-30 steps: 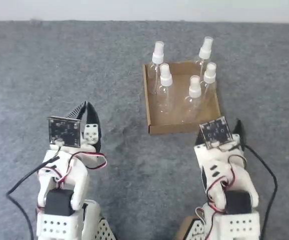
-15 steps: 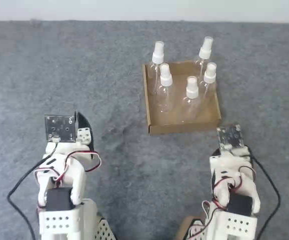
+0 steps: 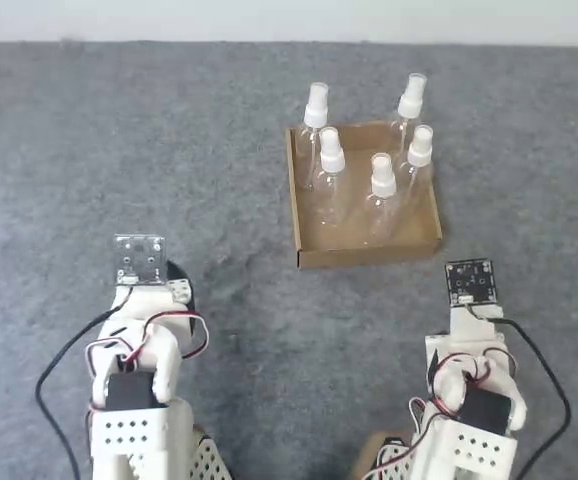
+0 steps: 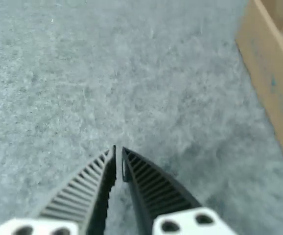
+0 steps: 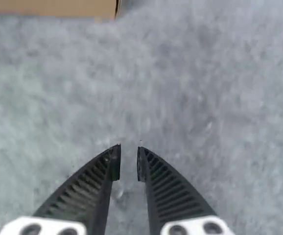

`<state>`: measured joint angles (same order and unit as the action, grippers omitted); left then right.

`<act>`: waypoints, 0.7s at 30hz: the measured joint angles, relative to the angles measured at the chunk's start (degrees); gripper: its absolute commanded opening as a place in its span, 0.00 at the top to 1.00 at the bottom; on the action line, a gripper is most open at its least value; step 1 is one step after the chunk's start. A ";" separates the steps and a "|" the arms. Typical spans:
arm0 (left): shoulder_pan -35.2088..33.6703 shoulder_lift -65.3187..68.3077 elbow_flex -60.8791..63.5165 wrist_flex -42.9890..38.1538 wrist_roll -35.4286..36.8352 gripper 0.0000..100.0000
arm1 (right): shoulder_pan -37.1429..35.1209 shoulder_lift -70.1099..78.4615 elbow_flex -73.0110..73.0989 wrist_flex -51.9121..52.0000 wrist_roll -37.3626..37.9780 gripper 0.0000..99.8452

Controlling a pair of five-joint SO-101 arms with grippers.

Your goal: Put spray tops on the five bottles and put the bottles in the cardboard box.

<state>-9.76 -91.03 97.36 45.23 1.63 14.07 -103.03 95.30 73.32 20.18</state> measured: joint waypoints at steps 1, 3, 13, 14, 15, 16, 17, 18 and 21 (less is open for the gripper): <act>0.09 0.00 0.00 0.97 0.00 0.99 | 0.00 0.00 0.00 0.79 0.00 0.99; 0.09 0.00 0.00 2.90 0.00 0.99 | 0.00 0.00 0.00 1.32 0.00 0.99; 0.09 0.00 0.00 6.86 0.00 0.99 | 0.00 0.00 0.00 1.49 0.00 0.99; 0.18 0.00 0.00 6.86 0.00 0.99 | 0.00 0.00 0.00 1.49 0.00 0.99; 0.18 0.00 0.00 6.86 0.00 0.99 | 0.00 0.00 0.00 1.49 0.00 0.99; 0.18 0.00 0.00 6.86 0.00 0.99 | 0.00 0.00 0.00 1.49 0.00 0.99; 0.18 0.00 0.00 6.86 0.00 0.99 | 0.00 0.00 0.00 1.49 0.00 0.99; 0.18 0.00 0.00 6.86 0.00 0.99 | 0.00 0.00 0.00 1.49 0.00 0.99; 0.18 0.00 0.00 6.86 0.00 0.99 | 0.00 0.00 0.00 1.49 0.00 0.99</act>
